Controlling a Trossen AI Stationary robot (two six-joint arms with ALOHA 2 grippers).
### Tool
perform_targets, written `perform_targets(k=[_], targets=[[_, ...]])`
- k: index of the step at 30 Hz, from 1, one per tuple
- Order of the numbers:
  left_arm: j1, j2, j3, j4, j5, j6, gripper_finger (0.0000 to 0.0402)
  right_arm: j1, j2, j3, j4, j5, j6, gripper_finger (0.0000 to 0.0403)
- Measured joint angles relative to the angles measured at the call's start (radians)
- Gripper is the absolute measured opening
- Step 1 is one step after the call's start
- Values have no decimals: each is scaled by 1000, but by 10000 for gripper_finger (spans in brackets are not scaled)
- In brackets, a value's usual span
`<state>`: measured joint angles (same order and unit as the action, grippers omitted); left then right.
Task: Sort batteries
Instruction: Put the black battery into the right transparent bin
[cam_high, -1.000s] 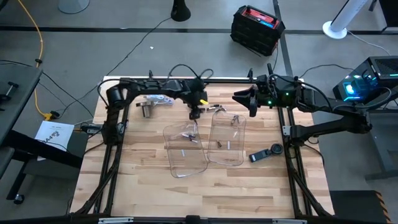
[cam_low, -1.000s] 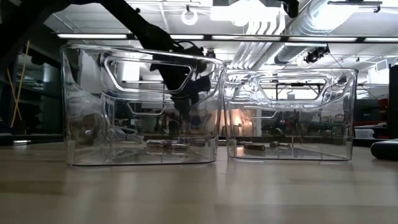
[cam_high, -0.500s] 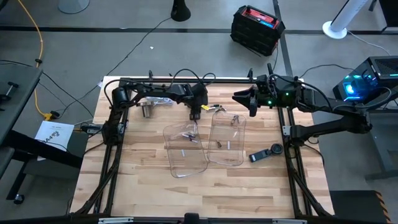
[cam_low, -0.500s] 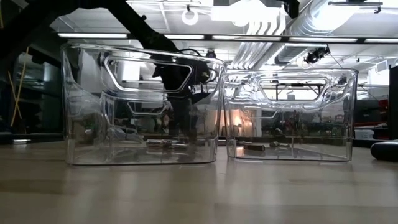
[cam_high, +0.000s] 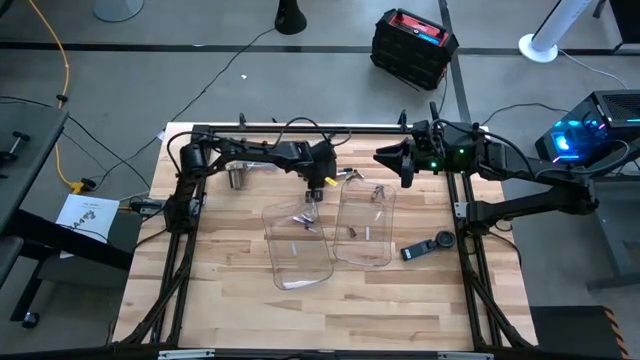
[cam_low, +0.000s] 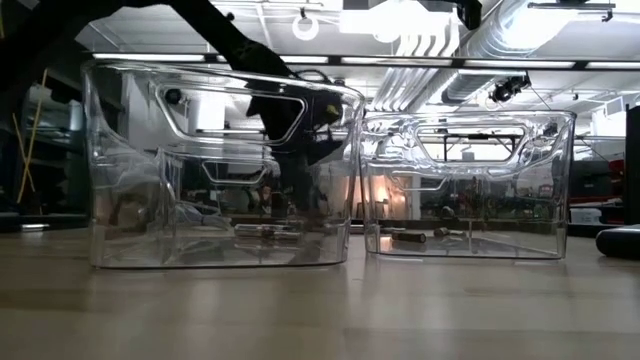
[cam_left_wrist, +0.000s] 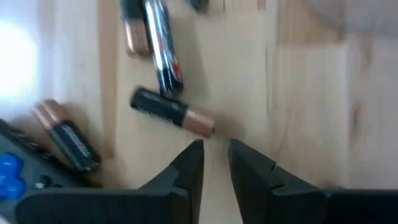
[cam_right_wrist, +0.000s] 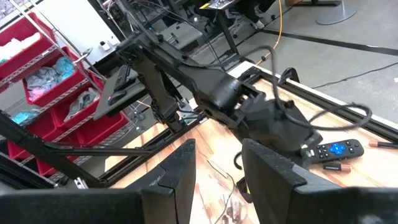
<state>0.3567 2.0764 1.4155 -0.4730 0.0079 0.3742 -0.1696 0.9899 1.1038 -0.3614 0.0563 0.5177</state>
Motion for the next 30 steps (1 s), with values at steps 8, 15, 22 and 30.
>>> perform_targets(k=[8, 15, 22, 30], targets=[[10, -43, 0, 47, 11, -196, 87, 0, 0, 0, -3, 0, -1, 126], [30, -6, -1, 49, 66, -459, 167, 0, 0, 0, -4, 0, -14, 126], [26, -3, -1, 115, -12, -586, 221, 0, 0, 0, -4, 0, -28, 126], [11, 52, 1, 101, -106, -648, 216, 0, 0, 0, -12, 0, -28, 126]])
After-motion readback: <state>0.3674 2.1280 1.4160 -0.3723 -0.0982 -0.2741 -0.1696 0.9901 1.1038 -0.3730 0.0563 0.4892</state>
